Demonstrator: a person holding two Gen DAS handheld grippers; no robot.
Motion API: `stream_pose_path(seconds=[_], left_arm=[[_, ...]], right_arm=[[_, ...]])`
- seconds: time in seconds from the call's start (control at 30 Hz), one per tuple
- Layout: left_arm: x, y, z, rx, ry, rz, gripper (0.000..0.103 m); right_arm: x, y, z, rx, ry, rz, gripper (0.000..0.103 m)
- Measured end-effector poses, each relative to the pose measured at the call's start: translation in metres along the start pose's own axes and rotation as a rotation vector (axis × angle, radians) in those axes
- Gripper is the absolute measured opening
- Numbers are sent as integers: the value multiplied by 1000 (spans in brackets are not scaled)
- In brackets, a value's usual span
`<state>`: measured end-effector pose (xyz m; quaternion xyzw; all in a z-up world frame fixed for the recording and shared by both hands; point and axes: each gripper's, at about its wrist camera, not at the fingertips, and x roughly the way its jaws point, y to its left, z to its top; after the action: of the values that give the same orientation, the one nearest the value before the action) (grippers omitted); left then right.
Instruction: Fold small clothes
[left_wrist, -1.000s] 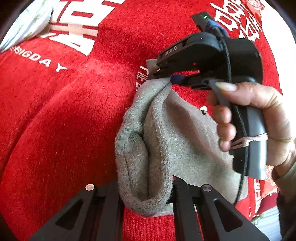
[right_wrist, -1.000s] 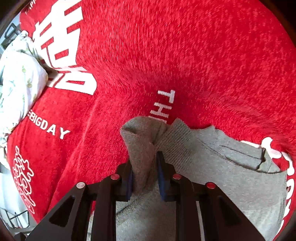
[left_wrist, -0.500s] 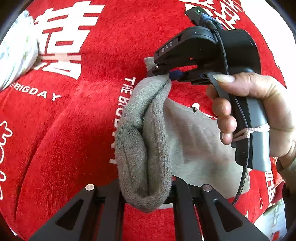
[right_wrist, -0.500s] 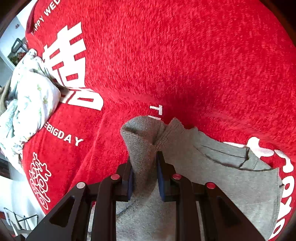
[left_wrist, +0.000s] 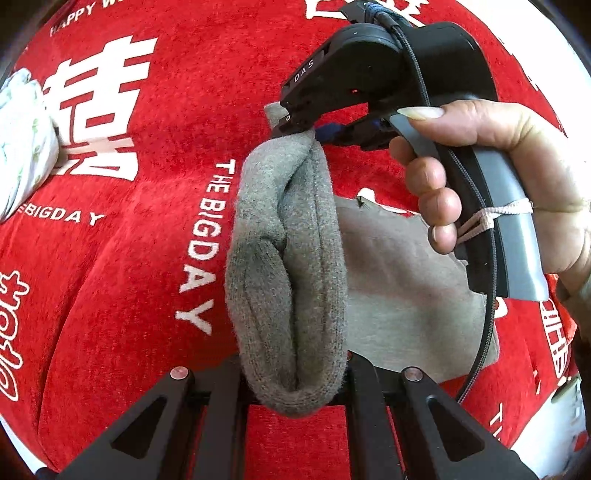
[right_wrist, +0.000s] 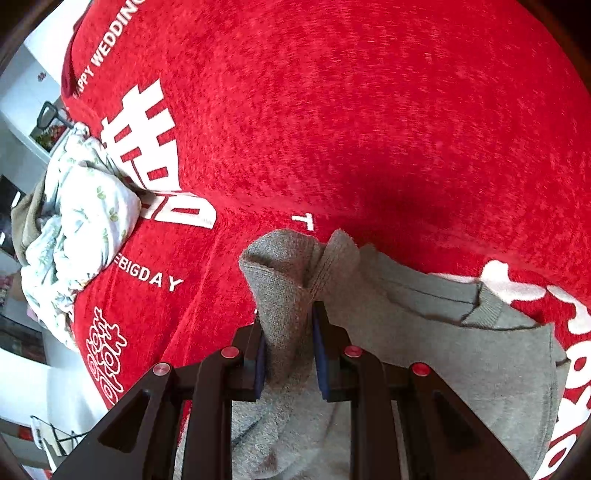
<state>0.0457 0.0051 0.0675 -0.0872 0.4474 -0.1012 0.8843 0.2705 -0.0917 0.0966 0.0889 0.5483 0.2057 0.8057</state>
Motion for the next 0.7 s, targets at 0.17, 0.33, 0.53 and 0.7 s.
stream_pose_path(seconds=[0.17, 0.33, 0.53, 0.7], left_arm=[[0, -14, -2, 29, 5, 12, 10], [1, -22, -3, 45, 13, 28, 10], [3, -31, -4, 60, 25, 48, 10], [3, -42, -6, 80, 30, 62, 10]], right_arm=[[-11, -12, -3, 22, -14, 20, 23], [-19, -19, -6, 29, -23, 26, 23], [-26, -24, -9, 28, -29, 33, 23], [-35, -33, -12, 33, -43, 46, 23]])
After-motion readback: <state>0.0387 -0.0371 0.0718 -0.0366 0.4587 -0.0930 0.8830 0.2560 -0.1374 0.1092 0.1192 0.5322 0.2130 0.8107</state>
